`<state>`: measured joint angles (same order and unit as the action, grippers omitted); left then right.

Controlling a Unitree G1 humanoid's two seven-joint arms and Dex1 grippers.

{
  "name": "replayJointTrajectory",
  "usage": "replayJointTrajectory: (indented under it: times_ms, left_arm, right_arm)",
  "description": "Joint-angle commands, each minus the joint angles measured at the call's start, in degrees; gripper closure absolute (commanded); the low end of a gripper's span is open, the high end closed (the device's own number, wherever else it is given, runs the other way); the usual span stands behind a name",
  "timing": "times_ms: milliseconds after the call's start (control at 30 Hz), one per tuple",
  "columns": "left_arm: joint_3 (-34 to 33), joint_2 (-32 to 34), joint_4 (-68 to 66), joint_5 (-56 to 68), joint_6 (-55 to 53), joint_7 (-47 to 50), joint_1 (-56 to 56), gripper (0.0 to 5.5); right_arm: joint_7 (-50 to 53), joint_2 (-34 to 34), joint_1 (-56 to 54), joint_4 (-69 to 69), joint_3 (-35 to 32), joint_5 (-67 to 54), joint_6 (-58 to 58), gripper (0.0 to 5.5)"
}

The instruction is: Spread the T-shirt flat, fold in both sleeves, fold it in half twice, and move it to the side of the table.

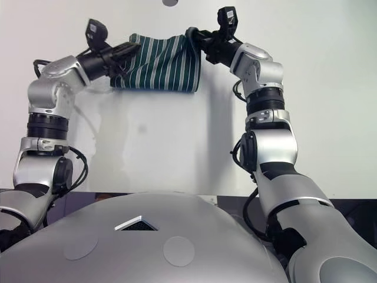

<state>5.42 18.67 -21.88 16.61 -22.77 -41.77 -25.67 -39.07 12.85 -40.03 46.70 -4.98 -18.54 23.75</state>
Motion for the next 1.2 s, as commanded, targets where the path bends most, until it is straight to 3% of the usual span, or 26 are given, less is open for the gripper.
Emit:
replayJointTrajectory:
  times_ms: [33,133,300,533,800,833,1000,1200]
  left_arm:
    - [0.1,0.0,-4.7,-3.9,4.1,2.3,-2.2,5.34]
    - [-0.7,-0.1,-4.7,-3.9,5.1,1.9,-2.3,4.94]
    - [-1.4,-0.3,-8.0,-5.4,5.6,3.8,-3.3,3.81]
    - [-2.6,-1.7,-13.3,-6.2,6.9,5.8,-5.6,3.78]
    - [-3.4,-2.6,-12.6,-4.7,4.8,1.8,-5.0,5.26]
    - [-3.7,-2.6,-12.4,-4.7,4.7,1.7,-4.8,5.44]
    - [-6.5,-1.1,-11.4,-3.1,2.5,1.8,-3.6,5.5]
    - [-10.5,2.0,-0.2,1.9,-7.7,1.2,1.1,5.5]
  right_arm:
    - [0.5,-0.2,-2.1,1.3,-0.6,1.0,-1.5,4.12]
    - [0.2,-0.4,-1.3,1.3,-0.5,1.5,-2.0,4.07]
    - [-0.3,-0.8,-0.5,1.2,0.1,2.1,-2.1,4.07]
    - [-0.9,-1.4,-0.1,1.8,1.0,3.1,-2.6,4.07]
    - [-1.1,-1.7,0.3,1.9,0.5,3.4,-3.2,4.07]
    - [-1.2,-1.7,0.3,1.9,0.2,3.1,-3.1,3.87]
    - [-2.8,-1.4,1.0,-0.6,-0.8,1.6,-2.5,2.99]
    - [-7.7,2.5,5.1,-7.9,-1.3,-0.3,2.3,2.99]
